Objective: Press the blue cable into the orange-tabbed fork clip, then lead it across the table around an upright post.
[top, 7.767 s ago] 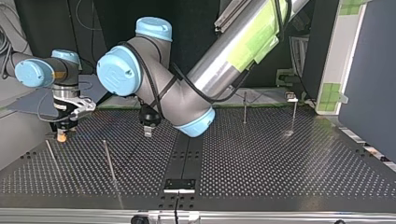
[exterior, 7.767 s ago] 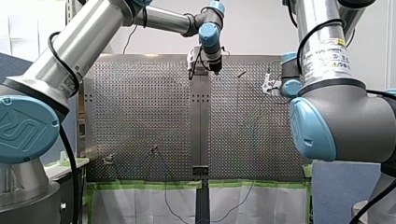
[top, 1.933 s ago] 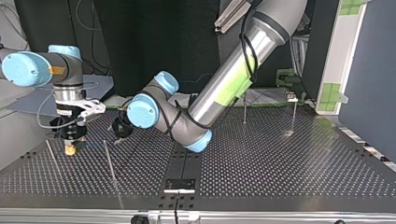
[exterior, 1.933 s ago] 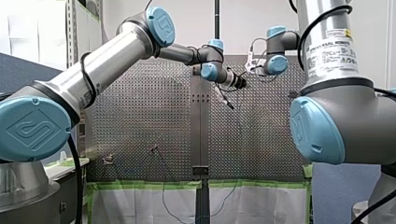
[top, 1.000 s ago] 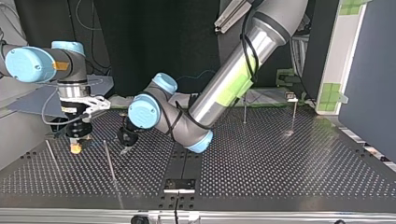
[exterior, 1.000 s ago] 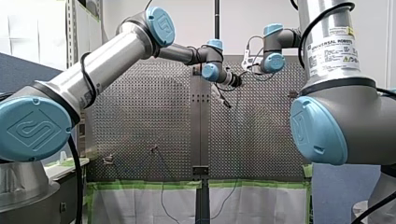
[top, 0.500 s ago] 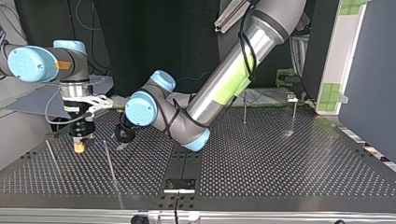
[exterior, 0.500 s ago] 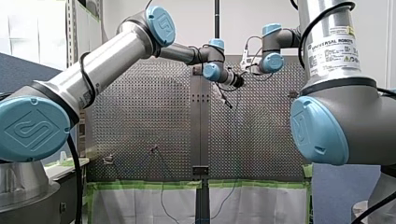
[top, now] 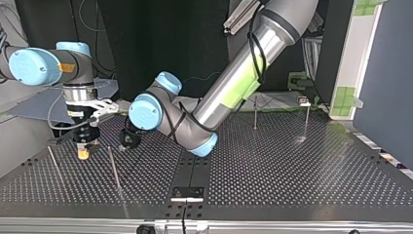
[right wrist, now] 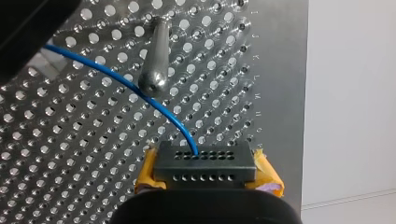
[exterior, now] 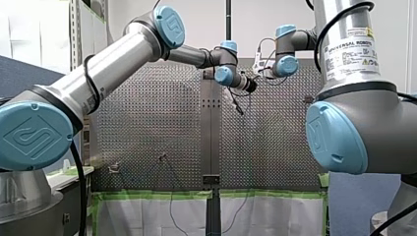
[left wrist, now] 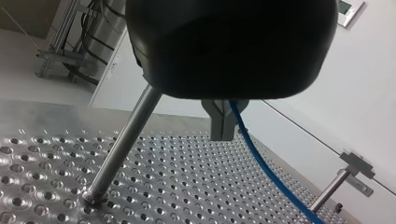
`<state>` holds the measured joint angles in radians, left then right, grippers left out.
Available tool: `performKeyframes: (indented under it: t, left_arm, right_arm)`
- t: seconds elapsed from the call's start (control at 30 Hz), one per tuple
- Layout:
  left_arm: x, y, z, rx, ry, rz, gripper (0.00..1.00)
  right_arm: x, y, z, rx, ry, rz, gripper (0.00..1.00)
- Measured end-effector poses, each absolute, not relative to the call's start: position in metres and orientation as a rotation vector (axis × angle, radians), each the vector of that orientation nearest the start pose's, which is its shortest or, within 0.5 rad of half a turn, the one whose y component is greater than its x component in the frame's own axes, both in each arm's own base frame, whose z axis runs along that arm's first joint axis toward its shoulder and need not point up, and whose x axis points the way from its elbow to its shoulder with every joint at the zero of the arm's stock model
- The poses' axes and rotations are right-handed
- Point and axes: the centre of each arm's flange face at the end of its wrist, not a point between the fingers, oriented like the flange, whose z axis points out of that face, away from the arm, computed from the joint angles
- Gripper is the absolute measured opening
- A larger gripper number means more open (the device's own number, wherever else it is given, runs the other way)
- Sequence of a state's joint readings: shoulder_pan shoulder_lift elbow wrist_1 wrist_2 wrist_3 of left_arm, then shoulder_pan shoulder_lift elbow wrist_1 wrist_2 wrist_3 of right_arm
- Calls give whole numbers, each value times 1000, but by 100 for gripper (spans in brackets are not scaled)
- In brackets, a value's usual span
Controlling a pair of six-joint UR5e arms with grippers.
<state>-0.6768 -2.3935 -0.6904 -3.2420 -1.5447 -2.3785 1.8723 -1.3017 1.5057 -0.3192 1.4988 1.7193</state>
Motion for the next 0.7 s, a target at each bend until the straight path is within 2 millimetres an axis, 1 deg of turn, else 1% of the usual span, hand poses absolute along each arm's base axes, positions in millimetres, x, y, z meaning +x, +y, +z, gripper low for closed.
performKeyframes:
  t: [0.17,0.37,0.47,0.57,0.7]
  left_arm:
    - [536,-606,370,-87,1741,-1129,0]
    - [533,-602,366,-79,1761,-1040,0]
    - [528,-599,362,-72,1786,-988,0]
    - [520,-597,366,-63,1785,-948,0]
    - [512,-593,377,-53,1751,-911,0]
  right_arm:
    - [314,-538,405,1336,-1055,1649,0]
    - [313,-539,405,1333,-1057,1647,0]
    - [311,-540,405,1330,-1060,1645,0]
    - [310,-541,405,1329,-1061,1643,0]
    - [310,-541,405,1329,-1061,1642,0]
